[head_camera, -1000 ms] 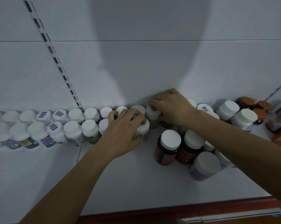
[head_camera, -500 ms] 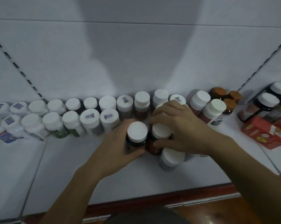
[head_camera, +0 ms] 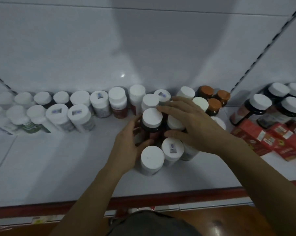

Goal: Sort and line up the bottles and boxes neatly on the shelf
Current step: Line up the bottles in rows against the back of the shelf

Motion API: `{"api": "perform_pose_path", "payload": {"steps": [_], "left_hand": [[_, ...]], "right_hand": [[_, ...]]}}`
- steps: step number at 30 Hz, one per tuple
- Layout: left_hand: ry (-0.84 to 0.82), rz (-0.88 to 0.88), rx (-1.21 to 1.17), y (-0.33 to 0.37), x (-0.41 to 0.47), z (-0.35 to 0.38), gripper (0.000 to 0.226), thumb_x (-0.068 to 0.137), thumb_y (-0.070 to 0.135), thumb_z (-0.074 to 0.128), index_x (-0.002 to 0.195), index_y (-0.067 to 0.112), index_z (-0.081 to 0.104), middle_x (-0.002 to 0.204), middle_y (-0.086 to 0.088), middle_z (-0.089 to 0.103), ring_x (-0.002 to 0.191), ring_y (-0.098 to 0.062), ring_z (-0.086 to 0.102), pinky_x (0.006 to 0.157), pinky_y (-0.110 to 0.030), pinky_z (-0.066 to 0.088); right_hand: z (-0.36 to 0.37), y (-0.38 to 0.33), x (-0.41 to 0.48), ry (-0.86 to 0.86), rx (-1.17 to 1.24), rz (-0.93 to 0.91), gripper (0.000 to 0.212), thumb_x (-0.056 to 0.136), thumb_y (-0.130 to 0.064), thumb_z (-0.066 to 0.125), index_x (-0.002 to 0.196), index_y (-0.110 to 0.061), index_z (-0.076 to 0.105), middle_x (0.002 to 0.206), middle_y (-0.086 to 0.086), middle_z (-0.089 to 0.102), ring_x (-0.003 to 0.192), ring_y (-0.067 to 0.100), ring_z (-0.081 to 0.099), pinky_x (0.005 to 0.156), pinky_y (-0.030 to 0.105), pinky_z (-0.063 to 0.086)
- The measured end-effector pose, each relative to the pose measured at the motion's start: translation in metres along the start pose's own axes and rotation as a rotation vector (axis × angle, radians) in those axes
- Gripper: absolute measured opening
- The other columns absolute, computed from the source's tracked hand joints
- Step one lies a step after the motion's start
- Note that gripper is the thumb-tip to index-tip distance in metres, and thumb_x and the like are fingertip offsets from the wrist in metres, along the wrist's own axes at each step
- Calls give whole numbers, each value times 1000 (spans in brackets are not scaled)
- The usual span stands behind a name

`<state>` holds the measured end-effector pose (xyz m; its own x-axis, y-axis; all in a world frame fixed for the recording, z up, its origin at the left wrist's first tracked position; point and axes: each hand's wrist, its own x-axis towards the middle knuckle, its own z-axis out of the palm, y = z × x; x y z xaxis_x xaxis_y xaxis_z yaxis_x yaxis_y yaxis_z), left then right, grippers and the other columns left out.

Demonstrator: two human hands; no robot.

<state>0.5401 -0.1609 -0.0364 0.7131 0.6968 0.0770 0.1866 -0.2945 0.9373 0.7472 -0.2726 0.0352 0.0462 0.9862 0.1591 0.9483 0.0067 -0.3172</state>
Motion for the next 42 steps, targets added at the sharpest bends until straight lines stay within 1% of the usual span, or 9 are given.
{"api": "perform_pose_path", "payload": {"steps": [5, 7, 9, 12, 19, 24, 28, 37, 42], "left_hand": [[11, -14, -100, 3, 0, 6, 43, 100, 16, 63, 137, 35, 55, 133, 23, 62, 127, -1, 57, 106, -45, 51], [147, 10, -71, 10, -11, -5, 28, 103, 31, 53, 130, 27, 61, 127, 16, 66, 123, -10, 61, 97, -48, 55], [171, 69, -32, 22, -30, -16, 36, 98, 48, 51, 123, 25, 63, 122, 11, 66, 118, -18, 62, 87, -42, 56], [-42, 160, 169, 40, -54, -18, 48, 86, 59, 69, 121, 29, 60, 124, 10, 58, 116, -20, 59, 85, -32, 51], [-46, 210, 358, 42, -54, -10, 30, 85, 31, 79, 96, 25, 52, 113, 10, 56, 102, -12, 57, 78, -20, 42], [214, 80, 528, 25, -55, -68, 33, 80, 26, 83, 96, 28, 54, 109, 10, 63, 102, -15, 56, 82, -33, 45], [340, 44, 639, 16, -51, -96, 36, 74, 26, 87, 96, 26, 58, 113, 8, 66, 104, -17, 57, 82, -33, 44], [232, 333, 629, -3, -35, -113, 28, 79, 24, 83, 100, 14, 66, 125, 1, 66, 112, -19, 63, 86, -39, 53], [197, 417, 728, -10, -17, -121, 27, 82, 39, 69, 100, 19, 66, 122, 5, 67, 115, -22, 62, 89, -47, 47]], "right_hand": [[-1, 2, -21, 235, 136, -15, 44, 91, -38, 70, 131, -20, 63, 133, -1, 59, 131, 21, 47, 108, 44, 41], [-3, -7, -28, 269, 112, -56, 33, 92, -42, 69, 116, -19, 70, 115, -4, 65, 110, 20, 52, 94, 43, 44], [-4, -16, -36, 193, 47, -81, 33, 89, -53, 67, 102, -23, 69, 101, -8, 63, 96, 17, 48, 83, 40, 43], [-3, -29, -45, 74, -124, -75, 42, 79, -67, 67, 98, -30, 63, 104, -11, 60, 100, 18, 43, 79, 36, 33], [-3, -39, -44, -33, -252, -53, 40, 64, -46, 86, 84, -32, 53, 92, -11, 62, 92, 18, 37, 71, 38, 30], [-8, -61, -27, 64, -32, -90, 31, 73, -49, 68, 94, -33, 51, 95, -13, 58, 88, 17, 44, 73, 40, 43], [0, -88, 23, 152, 101, -166, 32, 80, -28, 74, 107, -23, 58, 100, -4, 61, 89, 19, 51, 72, 38, 45], [18, -100, 149, -30, -9, -220, 34, 86, -17, 69, 118, -10, 59, 113, 11, 61, 96, 32, 58, 83, 47, 49], [8, -93, 140, -16, -103, -87, 36, 87, -21, 72, 117, -12, 54, 108, 10, 57, 90, 30, 56, 75, 37, 40]]}}
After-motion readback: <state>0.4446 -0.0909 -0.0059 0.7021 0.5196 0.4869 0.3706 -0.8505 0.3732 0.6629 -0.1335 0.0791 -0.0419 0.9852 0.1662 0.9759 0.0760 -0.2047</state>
